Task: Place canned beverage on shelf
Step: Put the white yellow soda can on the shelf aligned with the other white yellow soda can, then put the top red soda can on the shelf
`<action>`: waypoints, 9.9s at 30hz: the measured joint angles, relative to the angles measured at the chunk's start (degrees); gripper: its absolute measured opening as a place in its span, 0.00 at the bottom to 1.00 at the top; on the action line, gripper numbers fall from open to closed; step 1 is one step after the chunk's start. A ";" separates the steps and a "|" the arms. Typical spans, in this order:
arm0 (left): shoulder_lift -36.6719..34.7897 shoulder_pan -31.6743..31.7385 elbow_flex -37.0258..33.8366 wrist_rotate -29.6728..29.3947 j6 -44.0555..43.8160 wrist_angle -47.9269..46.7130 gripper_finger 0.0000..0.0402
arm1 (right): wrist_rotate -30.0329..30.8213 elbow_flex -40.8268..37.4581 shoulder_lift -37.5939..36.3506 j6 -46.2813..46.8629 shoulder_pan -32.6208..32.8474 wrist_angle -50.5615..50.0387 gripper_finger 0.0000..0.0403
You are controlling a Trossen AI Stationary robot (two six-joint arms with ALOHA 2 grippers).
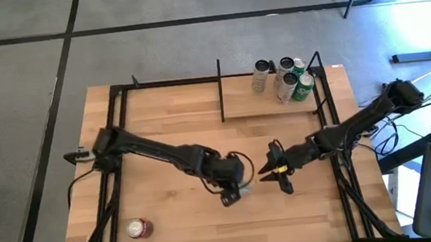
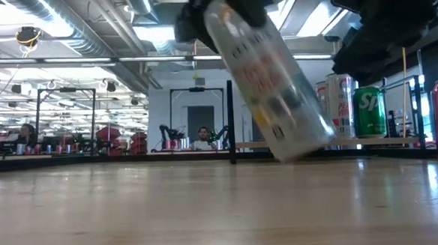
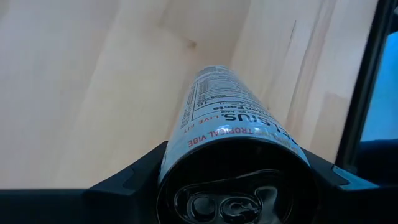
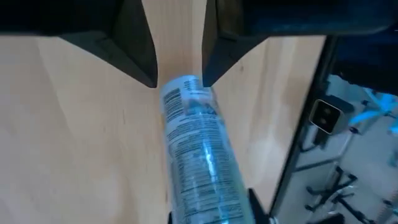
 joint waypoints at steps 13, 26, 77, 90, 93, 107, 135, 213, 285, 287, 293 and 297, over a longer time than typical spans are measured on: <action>4.90 -0.07 3.97 -1.17 2.06 0.65 0.58 | 2.77 -0.09 13.27 6.44 3.78 8.13 0.53; 4.89 0.28 3.95 -1.93 2.95 3.19 0.58 | 5.10 -0.02 21.50 5.80 3.75 17.04 0.47; -5.02 -5.78 0.68 -7.49 9.97 -6.19 0.79 | 12.99 11.22 3.00 -1.10 3.65 -2.23 0.79; -4.92 -8.61 -20.90 -8.60 4.70 21.35 0.79 | 14.55 11.66 13.06 -5.79 3.65 8.61 0.79; -4.92 -8.67 -21.22 -8.62 4.18 21.64 0.79 | 13.51 11.65 14.47 -5.36 3.65 10.90 0.79; -4.92 -5.56 -20.53 -7.33 7.02 26.23 0.79 | 13.42 11.34 12.10 -7.55 3.65 12.37 0.79; -5.98 -4.57 -20.47 -7.60 7.43 25.51 0.79 | 14.08 11.39 17.68 -6.05 3.65 12.78 0.66; -23.56 2.05 -20.49 -11.45 14.82 10.36 0.79 | -10.95 14.21 -2.24 -34.56 -58.99 -16.10 0.72; -23.56 -1.60 -20.47 -14.23 11.37 15.06 0.79 | -10.09 14.12 -7.84 17.89 -20.31 -82.36 0.72; -23.56 -1.60 -20.47 -13.59 11.66 15.02 0.79 | -10.61 14.12 -6.76 15.94 -20.35 -82.46 0.65; -23.56 -1.58 -20.47 -13.53 11.74 14.96 0.79 | -10.87 15.53 -5.43 13.21 -20.30 -82.07 0.61; -23.56 -1.99 -20.46 -12.29 13.03 14.58 0.79 | -10.73 20.10 -4.93 7.48 -20.30 -77.87 0.61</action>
